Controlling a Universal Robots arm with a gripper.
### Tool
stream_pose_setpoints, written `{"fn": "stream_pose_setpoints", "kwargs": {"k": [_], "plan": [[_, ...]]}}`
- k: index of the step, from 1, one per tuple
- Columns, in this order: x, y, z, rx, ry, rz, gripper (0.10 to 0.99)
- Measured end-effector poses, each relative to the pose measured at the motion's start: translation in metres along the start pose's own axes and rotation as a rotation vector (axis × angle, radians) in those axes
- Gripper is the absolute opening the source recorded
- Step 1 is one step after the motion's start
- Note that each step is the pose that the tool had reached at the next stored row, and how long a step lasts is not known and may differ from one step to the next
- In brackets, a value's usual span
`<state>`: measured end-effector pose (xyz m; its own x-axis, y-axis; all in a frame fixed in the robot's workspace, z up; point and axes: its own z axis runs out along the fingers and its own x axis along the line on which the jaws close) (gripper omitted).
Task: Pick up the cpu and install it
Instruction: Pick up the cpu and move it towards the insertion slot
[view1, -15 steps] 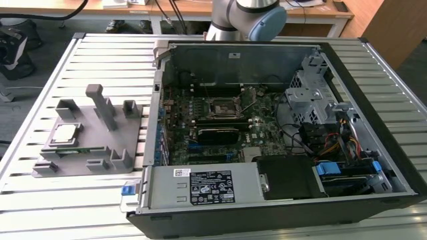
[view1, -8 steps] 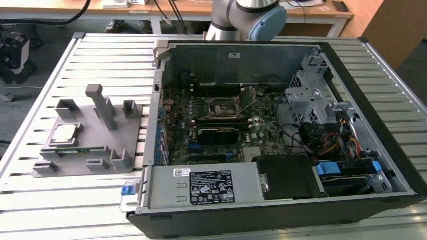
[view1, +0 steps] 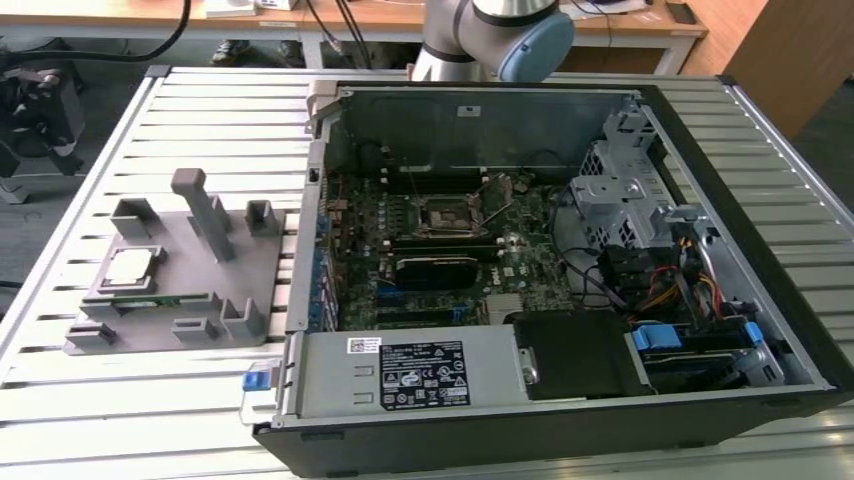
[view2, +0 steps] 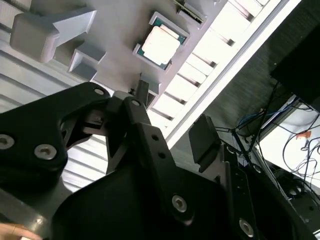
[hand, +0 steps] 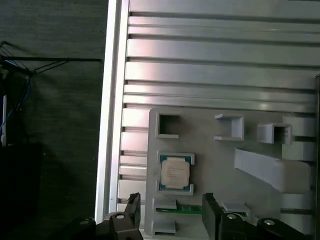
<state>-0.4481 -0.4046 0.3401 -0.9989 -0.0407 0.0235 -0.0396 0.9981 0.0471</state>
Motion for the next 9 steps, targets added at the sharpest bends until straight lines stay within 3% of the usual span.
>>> {"fn": "stream_pose_setpoints", "kwargs": {"k": [1, 3, 9], "plan": [[-0.0001, -0.0006, 0.0018, 0.000, -0.0001, -0.001, 0.584], [-0.0001, -0.0010, 0.0073, 0.000, -0.0001, -0.001, 0.706], [-0.0003, -0.0023, 0.0182, 0.000, -0.0016, -0.001, 0.706]]}}
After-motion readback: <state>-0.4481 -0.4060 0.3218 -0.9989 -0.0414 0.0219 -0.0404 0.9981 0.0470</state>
